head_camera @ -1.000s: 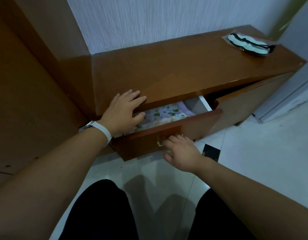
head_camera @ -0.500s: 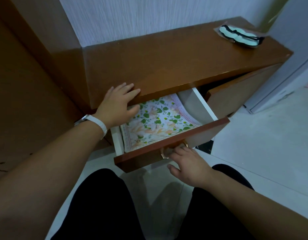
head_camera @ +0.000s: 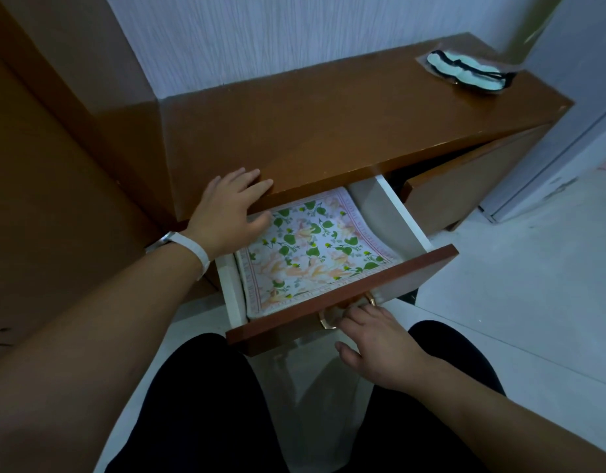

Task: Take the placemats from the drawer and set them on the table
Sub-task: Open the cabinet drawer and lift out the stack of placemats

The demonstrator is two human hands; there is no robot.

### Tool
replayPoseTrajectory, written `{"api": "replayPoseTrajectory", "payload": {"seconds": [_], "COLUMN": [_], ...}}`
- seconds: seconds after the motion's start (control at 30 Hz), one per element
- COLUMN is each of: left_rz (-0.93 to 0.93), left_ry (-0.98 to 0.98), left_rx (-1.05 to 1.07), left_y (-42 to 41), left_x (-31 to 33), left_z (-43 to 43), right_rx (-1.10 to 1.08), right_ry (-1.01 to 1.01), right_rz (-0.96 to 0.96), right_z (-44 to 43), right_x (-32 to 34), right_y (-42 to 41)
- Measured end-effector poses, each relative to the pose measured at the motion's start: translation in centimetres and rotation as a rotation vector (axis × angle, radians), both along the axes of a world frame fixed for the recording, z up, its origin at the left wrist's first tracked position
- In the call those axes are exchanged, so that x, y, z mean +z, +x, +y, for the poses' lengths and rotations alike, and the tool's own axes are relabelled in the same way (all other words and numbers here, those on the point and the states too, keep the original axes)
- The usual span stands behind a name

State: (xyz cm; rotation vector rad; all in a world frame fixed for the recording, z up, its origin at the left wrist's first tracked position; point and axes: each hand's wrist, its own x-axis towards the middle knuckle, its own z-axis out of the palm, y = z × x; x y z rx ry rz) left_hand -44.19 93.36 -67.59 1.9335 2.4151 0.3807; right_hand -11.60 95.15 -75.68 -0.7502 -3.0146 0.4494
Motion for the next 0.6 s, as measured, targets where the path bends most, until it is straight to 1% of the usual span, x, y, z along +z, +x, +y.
{"api": "replayPoseTrajectory", "payload": {"seconds": [0.23,0.3,0.4,0.5,0.53,0.6], "left_rz": [0.004,0.001,-0.001,-0.041,-0.076,-0.146], "left_ry": [0.005,0.003,-0.003,-0.01,-0.014,0.013], "left_rx": [-0.002,0.002,0.005,0.024,0.038,0.048], "left_y": [0.2,0.2,0.3,0.4,0.5,0.9], "left_x": [0.1,0.1,0.1,0.5,0.8,1.3], "left_z": [0.0,0.0,-0.1,0.2,0.3,0.1], "right_rx": [0.064,0.087,0.137,0.153,0.147,0.121], "right_ry": [-0.071,-0.087,-0.122,-0.098,-0.084,-0.047], "right_rz": [-0.055,-0.039,0.047,0.222,0.252,0.246], "right_z": [0.7,0.9,1.4,2.6,3.3,4.7], "right_x": [1.3,2.2,4.8,8.8,10.0,11.7], "right_y": [0.4,0.7,0.8,0.2,-0.1,-0.9]}}
